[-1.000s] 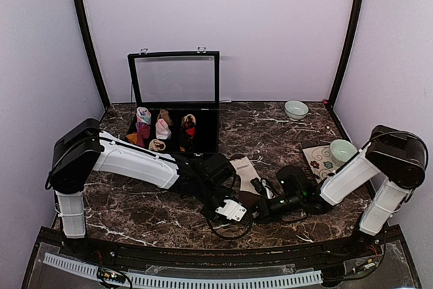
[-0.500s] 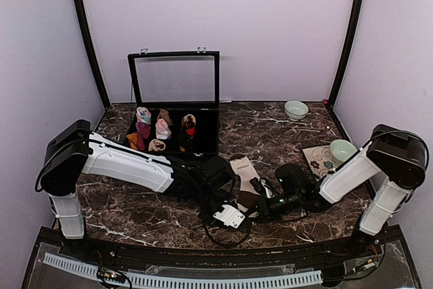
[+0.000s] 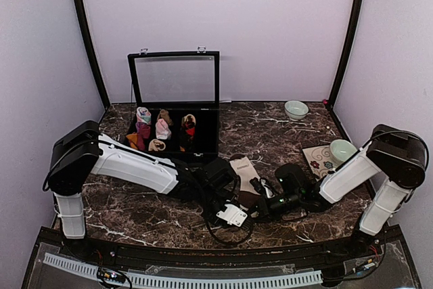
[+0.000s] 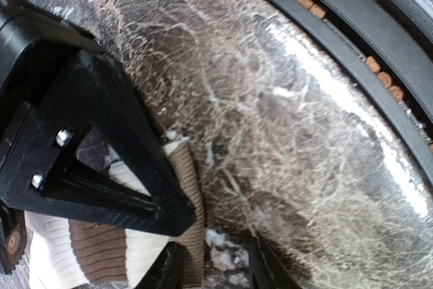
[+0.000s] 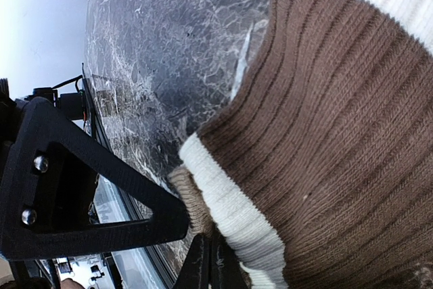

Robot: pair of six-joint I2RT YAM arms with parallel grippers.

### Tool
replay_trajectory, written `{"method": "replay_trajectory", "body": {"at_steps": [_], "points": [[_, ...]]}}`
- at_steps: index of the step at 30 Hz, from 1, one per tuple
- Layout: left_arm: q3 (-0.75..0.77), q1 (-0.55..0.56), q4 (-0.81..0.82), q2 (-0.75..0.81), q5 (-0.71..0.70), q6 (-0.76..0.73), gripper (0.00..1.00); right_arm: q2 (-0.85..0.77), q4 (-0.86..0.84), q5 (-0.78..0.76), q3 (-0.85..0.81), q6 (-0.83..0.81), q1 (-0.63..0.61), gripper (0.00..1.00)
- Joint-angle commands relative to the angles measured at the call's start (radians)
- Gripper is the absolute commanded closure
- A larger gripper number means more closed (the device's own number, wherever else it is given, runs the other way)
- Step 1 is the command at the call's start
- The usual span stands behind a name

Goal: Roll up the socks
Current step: Roll the sock at the center of the board.

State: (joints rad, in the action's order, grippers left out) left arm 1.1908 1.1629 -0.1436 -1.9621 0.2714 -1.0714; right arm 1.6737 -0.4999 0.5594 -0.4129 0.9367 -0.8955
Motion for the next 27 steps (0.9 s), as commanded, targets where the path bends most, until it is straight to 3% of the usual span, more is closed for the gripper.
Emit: {"method": "replay_trajectory", "body": {"at_steps": [1,7,8,11,18,21,24,27], "points": [[0.017,-0.004,-0.004,-0.019,-0.012,-0.014,0.67,0.064,0.281,-0.084,0.066,-0.010,0.005,1.00],[0.016,-0.014,0.001,-0.039,-0.019,-0.010,0.72,0.068,0.265,-0.074,0.072,-0.010,0.006,1.00],[0.016,-0.014,0.001,-0.042,-0.019,-0.011,0.76,0.067,0.264,-0.072,0.074,-0.010,0.006,1.00],[0.027,-0.018,-0.014,-0.057,-0.017,-0.012,0.98,0.062,0.262,-0.067,0.076,-0.013,0.010,1.00],[0.130,-0.048,-0.179,-0.119,0.057,0.012,1.00,0.031,0.234,-0.073,0.097,-0.012,0.013,1.00],[0.181,-0.067,-0.282,-0.149,0.130,0.035,1.00,-0.017,0.210,-0.112,0.114,-0.026,0.012,0.89],[0.234,-0.090,-0.375,-0.179,0.207,0.069,1.00,-0.108,0.212,-0.177,0.136,-0.057,0.011,0.71],[0.256,-0.102,-0.430,-0.194,0.264,0.093,1.00,-0.226,0.227,-0.255,0.162,-0.081,0.001,0.62]]}}
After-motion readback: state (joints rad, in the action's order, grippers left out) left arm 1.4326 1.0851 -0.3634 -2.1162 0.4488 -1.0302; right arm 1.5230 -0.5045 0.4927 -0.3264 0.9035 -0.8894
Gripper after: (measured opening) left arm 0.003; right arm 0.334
